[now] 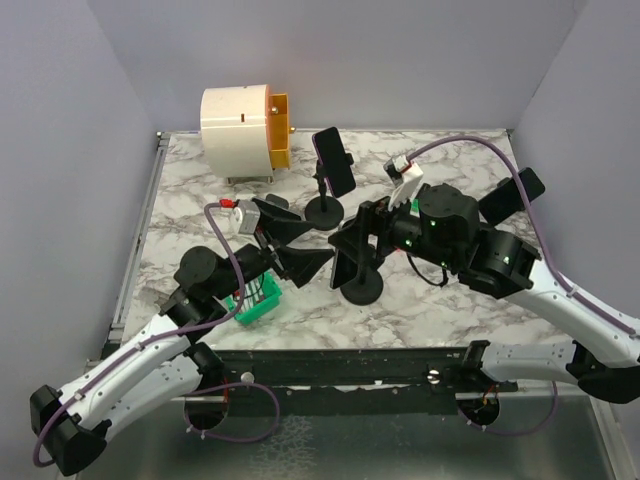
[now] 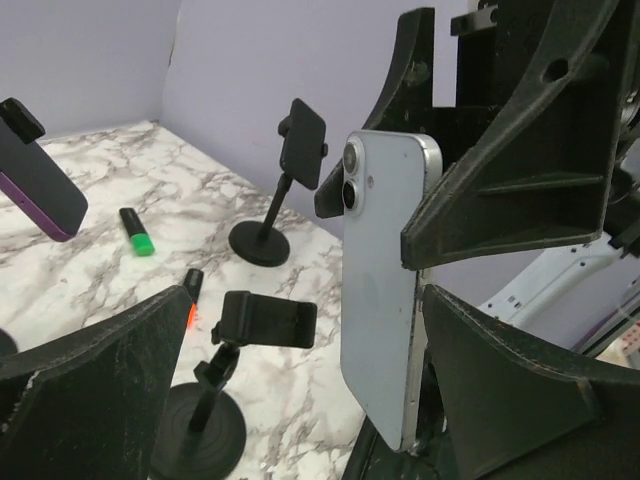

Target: Remove the phone from the phone stand

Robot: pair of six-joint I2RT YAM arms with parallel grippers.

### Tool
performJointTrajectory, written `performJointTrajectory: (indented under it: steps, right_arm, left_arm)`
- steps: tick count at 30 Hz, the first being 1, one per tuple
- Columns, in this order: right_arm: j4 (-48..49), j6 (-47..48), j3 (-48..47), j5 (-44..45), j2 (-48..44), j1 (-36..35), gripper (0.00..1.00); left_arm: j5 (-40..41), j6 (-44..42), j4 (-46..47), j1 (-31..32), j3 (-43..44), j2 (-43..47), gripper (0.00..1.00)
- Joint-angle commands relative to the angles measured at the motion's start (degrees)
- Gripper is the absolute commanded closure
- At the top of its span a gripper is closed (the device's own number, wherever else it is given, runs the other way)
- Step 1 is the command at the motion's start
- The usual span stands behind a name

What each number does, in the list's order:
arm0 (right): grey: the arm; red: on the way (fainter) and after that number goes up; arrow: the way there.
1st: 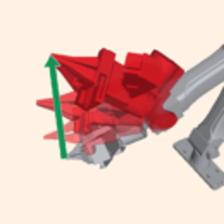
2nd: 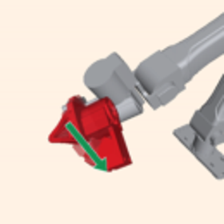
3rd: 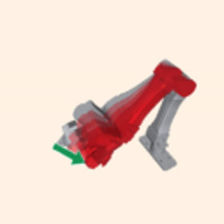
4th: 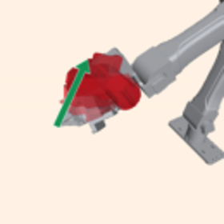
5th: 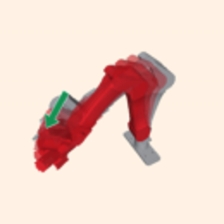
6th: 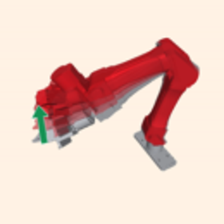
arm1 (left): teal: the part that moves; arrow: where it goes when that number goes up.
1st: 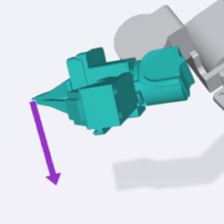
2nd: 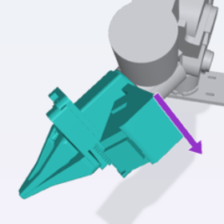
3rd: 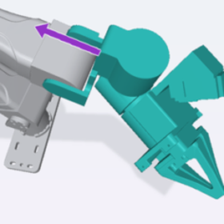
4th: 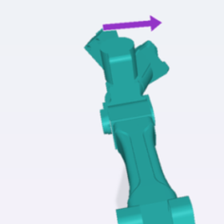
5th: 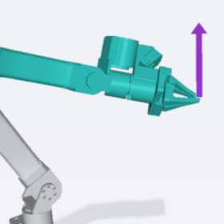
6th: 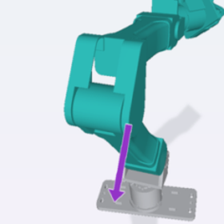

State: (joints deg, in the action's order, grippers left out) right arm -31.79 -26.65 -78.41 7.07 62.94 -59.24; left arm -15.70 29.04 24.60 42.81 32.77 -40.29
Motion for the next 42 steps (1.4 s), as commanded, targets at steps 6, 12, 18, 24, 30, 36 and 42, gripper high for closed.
performJointTrajectory:
  steps: [6,12,18,24,30,36,42]
  right_arm:
    - [-1.4,-4.5,-7.1,4.4,4.7,-0.1,1.0]
    - [-2.3,-5.8,-9.0,6.6,6.9,-0.1,1.0]
    - [-3.8,-7.9,-10.2,11.3,8.5,0.0,1.0]
    - [-4.2,-10.3,-11.6,13.3,10.6,-0.1,1.0]
    - [-3.3,-12.6,-11.8,13.3,12.1,-0.1,1.0]
    - [-1.9,-13.6,-10.7,13.1,12.8,-0.1,1.0]
    - [-1.4,-13.8,-10.2,13.0,13.2,0.0,1.0]
  left_arm:
    - [-4.1,-11.1,-20.0,-0.1,10.3,-1.9,0.11]
    - [-3.0,-10.9,-24.1,-0.1,12.5,-3.4,0.28]
    - [-2.0,-9.1,-25.9,0.0,12.9,-2.9,0.34]
    - [1.1,-9.5,-27.1,0.0,12.7,-2.7,0.41]
    - [2.8,-9.7,-27.1,0.6,13.0,-4.2,0.49]
    - [4.7,-10.9,-27.1,0.9,14.2,-5.4,0.55]
    - [5.4,-11.2,-27.1,1.3,13.8,-6.3,0.67]
